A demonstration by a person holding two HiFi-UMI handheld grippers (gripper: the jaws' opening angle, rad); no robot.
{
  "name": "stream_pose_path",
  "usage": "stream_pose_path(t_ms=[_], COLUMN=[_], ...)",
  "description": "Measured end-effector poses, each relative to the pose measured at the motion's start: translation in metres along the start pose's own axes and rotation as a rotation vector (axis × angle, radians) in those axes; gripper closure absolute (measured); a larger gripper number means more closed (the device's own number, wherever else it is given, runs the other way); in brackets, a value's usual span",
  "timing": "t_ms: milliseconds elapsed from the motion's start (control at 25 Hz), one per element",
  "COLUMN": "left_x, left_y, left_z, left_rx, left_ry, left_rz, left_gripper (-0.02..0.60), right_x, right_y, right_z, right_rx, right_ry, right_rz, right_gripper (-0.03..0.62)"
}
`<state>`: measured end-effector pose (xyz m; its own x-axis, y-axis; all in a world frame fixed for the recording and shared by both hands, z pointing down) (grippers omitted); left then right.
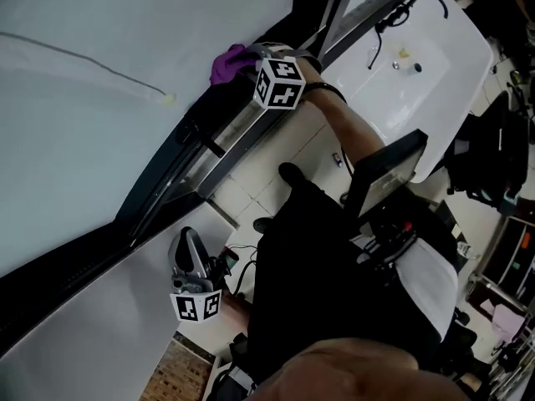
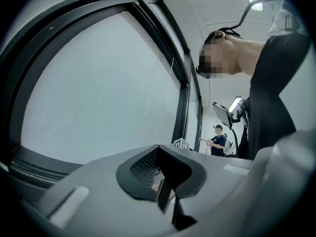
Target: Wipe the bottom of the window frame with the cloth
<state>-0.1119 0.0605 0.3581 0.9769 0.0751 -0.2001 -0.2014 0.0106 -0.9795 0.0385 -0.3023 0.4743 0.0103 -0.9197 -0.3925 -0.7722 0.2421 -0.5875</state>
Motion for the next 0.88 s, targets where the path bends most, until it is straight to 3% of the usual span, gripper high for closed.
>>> stream_pose_path(t_ms=[160,280,440,600,640,720,800,840,880], left_x=[0.004,0.006,0.01,0.007,0.004,-0.003,-0.008,-0.009,-0.009], left_y=[-0.002,-0.002,0.002,0.007,0.007,0.006,0.004,0.004,0.004], left_z=[-0.006,-0.009,-0.011,-0.002,0.003,0.013,0.019,0.02,0.021], left_rx=[-0.004,-0.006,-0.001,0.015,0.016,0.022,0.032,0.038,0.044], left_ry=[-0.009,-0.012,-0.025,-0.025,-0.014,0.012,0.025,0.024,0.019], left_rz=[0.006,0.007,-0.003,-0.019,-0.018,-0.006,0.007,0.009,0.01], left_gripper=[0.579,0.58,0.58,0.58,0.578,0.578,0.58,0.578,0.58], right_x=[0.061,0.09,0.104,0.096,0.086,0.053,0.012,-0.008,-0.026], right_y=[-0.068,-0.108,-0.123,-0.123,-0.112,-0.064,0.002,0.031,0.055], right_z=[0.025,0.035,0.034,0.055,0.064,0.077,0.076,0.069,0.055], right_rx=[-0.151,-0.35,-0.58,-0.65,-0.618,-0.388,-0.047,0.085,0.153], right_ry=[-0.142,-0.277,-0.396,-0.456,-0.464,-0.397,-0.205,-0.105,-0.038], right_rz=[-0.076,-0.083,-0.022,-0.064,-0.061,-0.089,-0.157,-0.176,-0.163], right_gripper=[0.536,0.535,0.534,0.531,0.531,0.531,0.531,0.531,0.531])
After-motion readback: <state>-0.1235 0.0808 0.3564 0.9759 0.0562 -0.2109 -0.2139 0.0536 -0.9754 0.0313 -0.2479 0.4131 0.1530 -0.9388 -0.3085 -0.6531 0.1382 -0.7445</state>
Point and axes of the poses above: the fingertips, and each gripper's own axes: z backward along the fingers, x to its right, y out of its top, the point moved 4 cm from there along z, backward along the fingers, and after that the axes turned 8 degrees about y, right-handed, at the moved point
